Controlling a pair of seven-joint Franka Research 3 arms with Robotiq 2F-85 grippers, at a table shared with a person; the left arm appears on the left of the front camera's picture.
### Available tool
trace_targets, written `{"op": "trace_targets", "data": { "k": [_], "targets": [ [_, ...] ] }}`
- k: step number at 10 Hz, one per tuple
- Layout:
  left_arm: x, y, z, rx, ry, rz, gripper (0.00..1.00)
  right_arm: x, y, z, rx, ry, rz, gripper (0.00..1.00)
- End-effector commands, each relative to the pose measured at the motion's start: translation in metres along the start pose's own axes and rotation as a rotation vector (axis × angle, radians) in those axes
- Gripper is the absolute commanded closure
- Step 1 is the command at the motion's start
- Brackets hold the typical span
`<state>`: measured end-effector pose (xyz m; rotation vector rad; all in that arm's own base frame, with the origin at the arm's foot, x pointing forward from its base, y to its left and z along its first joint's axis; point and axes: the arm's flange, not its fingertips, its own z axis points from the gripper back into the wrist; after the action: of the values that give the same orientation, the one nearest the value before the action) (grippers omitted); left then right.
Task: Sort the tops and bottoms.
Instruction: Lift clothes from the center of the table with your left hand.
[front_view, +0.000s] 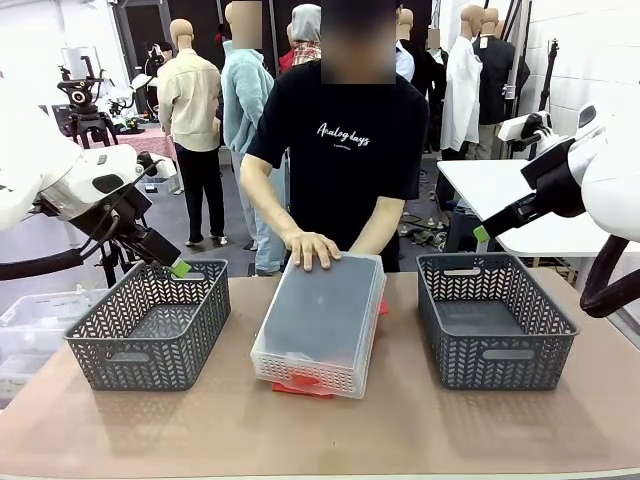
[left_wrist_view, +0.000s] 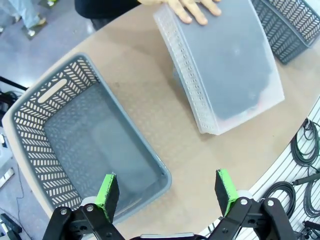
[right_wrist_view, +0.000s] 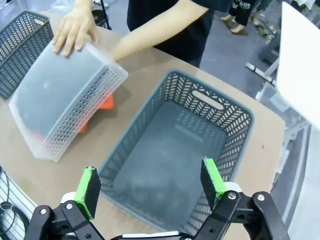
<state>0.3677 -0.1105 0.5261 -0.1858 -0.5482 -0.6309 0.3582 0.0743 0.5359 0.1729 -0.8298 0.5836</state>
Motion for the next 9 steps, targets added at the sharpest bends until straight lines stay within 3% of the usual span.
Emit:
{"op": "trace_targets", "data": {
  "k": [1,9],
  "targets": [
    [-0.0007,0.0020,0.0001,0.002,0.004,-0.008,0.00,0.0010,0.0009,-0.0013,0.006,-0.015,-0.018,0.00],
    [-0.0007,0.0020,0.0001,0.002,0.004,-0.008,0.00,0.0010,0.0009,-0.0013,0.006,-0.015,-0.018,0.00]
  ]
}}
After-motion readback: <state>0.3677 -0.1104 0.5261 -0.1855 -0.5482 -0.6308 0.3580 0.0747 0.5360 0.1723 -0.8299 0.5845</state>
